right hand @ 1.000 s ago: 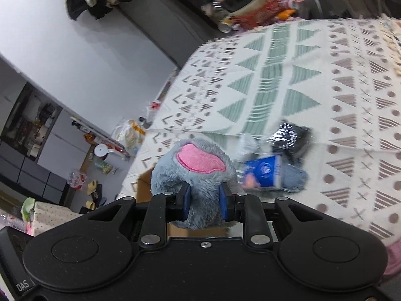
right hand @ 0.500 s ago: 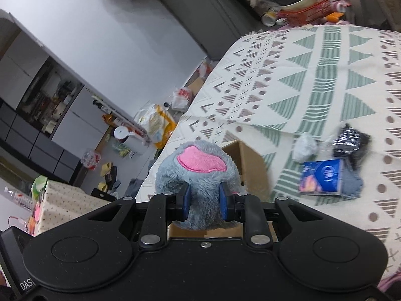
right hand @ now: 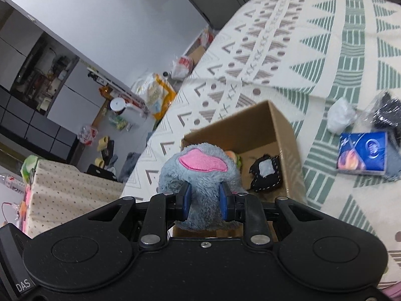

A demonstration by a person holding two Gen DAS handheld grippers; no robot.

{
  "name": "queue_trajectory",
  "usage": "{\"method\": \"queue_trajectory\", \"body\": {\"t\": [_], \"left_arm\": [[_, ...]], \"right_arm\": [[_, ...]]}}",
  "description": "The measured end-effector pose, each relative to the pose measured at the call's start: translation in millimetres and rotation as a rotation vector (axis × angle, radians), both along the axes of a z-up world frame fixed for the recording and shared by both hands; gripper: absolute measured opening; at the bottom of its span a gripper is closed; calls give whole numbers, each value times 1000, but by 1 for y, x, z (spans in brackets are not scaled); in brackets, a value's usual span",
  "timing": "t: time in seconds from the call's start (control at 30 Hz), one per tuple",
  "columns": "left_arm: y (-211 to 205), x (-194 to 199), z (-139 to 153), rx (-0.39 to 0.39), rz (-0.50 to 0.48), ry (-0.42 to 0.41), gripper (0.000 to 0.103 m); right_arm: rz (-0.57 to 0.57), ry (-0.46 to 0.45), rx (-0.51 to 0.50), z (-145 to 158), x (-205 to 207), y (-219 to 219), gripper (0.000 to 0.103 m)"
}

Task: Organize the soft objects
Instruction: 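Lift the grey plush with the right tool and carry it over the box, then open the right tool to drop the grey plush into the box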

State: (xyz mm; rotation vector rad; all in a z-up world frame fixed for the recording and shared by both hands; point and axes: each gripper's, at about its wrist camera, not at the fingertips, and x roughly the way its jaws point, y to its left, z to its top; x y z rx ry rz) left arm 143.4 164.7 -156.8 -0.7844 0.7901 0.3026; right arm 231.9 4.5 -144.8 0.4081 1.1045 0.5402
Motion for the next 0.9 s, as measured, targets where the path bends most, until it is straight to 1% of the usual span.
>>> {"method": "queue_trajectory", "body": {"t": [0.17, 0.23, 0.33, 0.37, 0.4, 0.47, 0.53, 0.57, 0.6, 0.63, 0.67, 0.73, 0.8, 0.9], "left_arm": [[8, 3, -12, -9, 30, 56, 19], [10, 5, -16, -2, 36, 77, 19], [13, 7, -22, -7, 45, 99, 20], [14, 8, -23, -15, 50, 103, 22], [15, 8, -24, -22, 53, 103, 23], [15, 9, -23, -15, 53, 107, 23], [16, 7, -20, -16, 59, 99, 25], [16, 7, -19, -12, 66, 94, 28], [16, 6, -16, -3, 72, 88, 32], [15, 6, -14, 4, 72, 86, 35], [14, 6, -12, 11, 73, 85, 40], [11, 5, -8, 24, 74, 77, 48], [8, 4, -4, 45, 82, 67, 58], [4, 3, 0, 72, 91, 55, 65]], "right_arm": [[15, 41, -17, -15, 5, 12, 23], [19, 56, -25, -21, 7, 15, 24], [12, 84, -33, -28, 10, 19, 29], [2, 98, -31, -31, 12, 19, 30], [0, 111, -26, -33, 13, 18, 32], [0, 119, -14, -33, 13, 16, 34], [3, 102, -4, -27, 11, 12, 45], [0, 89, -7, -23, 10, 11, 55], [-4, 73, -9, -20, 9, 9, 62], [-6, 57, -6, -15, 7, 5, 63], [-6, 52, -3, -13, 8, 4, 64], [-9, 44, 0, -7, 6, -2, 68], [-25, 17, -8, -1, 3, -10, 75], [-56, -29, -30, 9, -3, -27, 82]]}}
